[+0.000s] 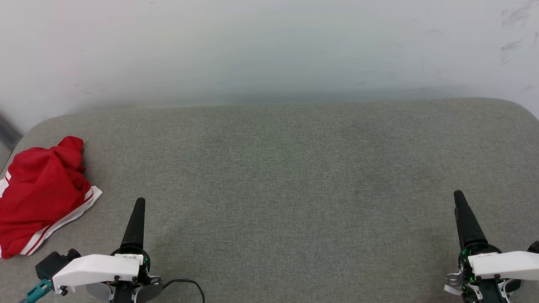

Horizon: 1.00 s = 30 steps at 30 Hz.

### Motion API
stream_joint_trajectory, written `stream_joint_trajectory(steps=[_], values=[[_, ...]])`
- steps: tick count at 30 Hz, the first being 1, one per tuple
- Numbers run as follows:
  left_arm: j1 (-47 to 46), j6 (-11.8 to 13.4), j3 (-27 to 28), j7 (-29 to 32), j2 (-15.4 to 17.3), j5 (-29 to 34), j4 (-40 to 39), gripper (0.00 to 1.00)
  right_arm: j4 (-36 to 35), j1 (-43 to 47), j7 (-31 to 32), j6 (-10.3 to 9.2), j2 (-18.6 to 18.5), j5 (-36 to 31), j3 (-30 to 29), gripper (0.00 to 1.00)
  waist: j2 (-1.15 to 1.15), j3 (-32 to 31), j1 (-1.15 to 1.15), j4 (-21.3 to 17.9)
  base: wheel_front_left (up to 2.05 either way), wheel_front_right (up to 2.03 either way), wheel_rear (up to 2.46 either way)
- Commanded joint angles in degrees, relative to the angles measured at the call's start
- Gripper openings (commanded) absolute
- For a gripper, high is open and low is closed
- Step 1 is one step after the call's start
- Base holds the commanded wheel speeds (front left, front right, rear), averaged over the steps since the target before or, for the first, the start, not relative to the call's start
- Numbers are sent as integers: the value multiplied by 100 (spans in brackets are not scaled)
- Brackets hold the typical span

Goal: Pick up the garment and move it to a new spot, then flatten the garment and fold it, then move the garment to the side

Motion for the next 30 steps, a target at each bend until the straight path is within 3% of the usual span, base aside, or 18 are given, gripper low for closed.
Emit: stream_joint_trajectory(steps=[1, 17, 30], values=[[-78, 67, -34, -62, 13, 232, -163, 100, -183, -31, -63, 0, -2, -275, 11, 100, 0, 1, 0, 2, 0, 0, 0], [64, 587, -374, -411, 16, 2100, -425, 100, -595, 136, -414, 0, -1, -2495, 343, 100, 0, 4, 0, 21, 0, 0, 0], [141, 770, -533, -657, 17, 3224, -525, 100, -680, 264, -664, 0, 0, -3640, 426, 100, 0, 4, 0, 42, 0, 0, 0]])
